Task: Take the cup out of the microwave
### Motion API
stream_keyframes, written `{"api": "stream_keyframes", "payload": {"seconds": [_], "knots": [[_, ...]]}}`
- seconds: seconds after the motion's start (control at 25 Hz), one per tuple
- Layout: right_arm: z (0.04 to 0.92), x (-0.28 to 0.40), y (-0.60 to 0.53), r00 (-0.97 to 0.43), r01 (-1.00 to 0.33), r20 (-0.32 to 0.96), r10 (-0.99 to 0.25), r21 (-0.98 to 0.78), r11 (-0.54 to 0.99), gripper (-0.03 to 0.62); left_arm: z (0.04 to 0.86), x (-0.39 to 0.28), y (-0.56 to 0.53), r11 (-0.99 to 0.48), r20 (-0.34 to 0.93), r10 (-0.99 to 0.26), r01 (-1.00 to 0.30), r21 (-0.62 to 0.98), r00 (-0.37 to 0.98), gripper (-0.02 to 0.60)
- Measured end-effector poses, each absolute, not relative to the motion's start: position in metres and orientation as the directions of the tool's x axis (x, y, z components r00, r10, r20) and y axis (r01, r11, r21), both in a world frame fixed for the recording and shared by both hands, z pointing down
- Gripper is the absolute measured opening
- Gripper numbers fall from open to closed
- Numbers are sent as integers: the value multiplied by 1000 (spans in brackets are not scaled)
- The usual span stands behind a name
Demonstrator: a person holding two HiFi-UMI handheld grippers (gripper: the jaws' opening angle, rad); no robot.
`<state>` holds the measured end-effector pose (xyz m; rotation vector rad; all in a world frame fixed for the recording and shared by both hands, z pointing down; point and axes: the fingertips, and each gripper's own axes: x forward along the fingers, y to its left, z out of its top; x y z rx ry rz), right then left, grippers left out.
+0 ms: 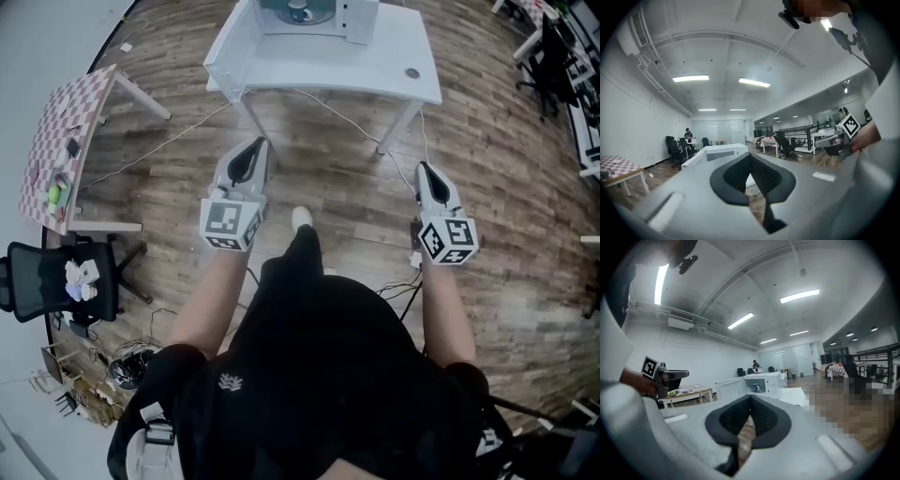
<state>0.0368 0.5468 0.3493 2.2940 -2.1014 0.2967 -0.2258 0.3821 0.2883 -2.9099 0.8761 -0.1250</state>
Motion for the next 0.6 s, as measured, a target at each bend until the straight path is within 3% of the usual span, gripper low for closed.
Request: {"api": "stream_keyframes", "payload": {"seconds": [0.6], "knots": [[319,55,377,79,-992,144,-986,-84,-92,0,259,-184,221,-851,-10,-514,-511,-124,858,0]]}}
